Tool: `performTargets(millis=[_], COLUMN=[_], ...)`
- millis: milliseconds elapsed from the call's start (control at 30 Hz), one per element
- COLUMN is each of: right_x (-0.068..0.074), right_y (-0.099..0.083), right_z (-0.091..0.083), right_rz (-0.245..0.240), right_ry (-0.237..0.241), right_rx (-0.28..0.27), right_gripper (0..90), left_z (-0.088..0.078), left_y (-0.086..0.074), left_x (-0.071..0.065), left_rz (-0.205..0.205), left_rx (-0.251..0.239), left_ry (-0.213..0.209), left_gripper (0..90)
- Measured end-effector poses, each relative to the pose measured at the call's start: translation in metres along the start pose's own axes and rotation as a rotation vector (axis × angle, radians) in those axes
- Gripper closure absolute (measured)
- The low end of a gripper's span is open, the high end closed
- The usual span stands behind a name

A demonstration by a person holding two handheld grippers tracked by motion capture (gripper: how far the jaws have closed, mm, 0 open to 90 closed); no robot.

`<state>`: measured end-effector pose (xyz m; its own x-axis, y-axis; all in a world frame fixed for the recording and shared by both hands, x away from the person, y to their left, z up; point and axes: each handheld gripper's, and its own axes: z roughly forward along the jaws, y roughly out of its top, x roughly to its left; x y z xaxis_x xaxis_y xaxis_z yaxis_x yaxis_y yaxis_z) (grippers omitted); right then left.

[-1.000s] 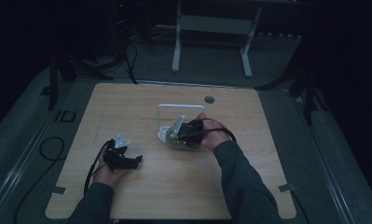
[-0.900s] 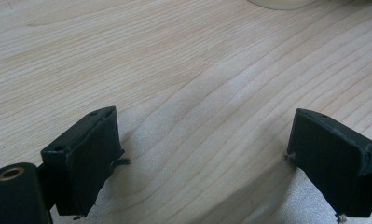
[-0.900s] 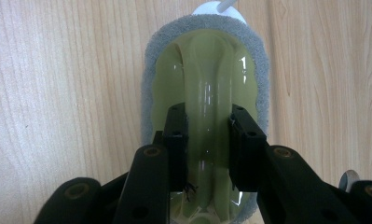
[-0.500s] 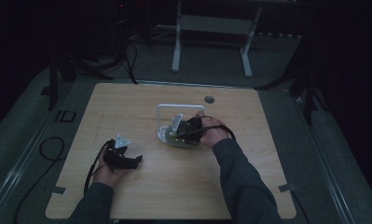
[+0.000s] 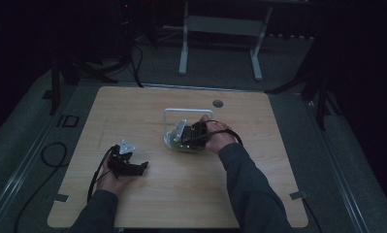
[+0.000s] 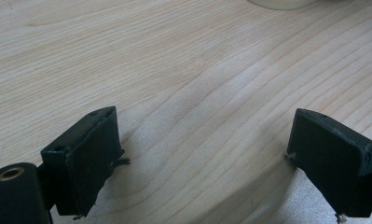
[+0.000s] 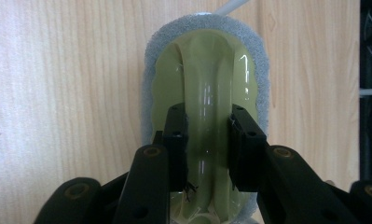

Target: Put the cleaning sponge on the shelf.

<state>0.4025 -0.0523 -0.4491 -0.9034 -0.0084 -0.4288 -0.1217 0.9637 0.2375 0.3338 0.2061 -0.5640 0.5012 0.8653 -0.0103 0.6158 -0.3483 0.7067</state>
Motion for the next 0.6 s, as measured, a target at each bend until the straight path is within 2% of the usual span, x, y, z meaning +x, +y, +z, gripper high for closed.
performTargets(millis=[267, 600], right_x=[-0.002, -0.003], right_y=[0.004, 0.005], right_z=[0.003, 0.011], right_rz=[-0.014, -0.015], right_ry=[-0.018, -0.014], right_rx=[0.006, 0.005], right_gripper=[71.7, 71.7], left_z=[0.0, 0.0], left_y=[0.0, 0.0], left_x=[0.0, 0.0], left_rz=[0.0, 0.0], left_rx=[0.0, 0.0], left_ry=[0.0, 0.0], left_gripper=[9.4, 9.4])
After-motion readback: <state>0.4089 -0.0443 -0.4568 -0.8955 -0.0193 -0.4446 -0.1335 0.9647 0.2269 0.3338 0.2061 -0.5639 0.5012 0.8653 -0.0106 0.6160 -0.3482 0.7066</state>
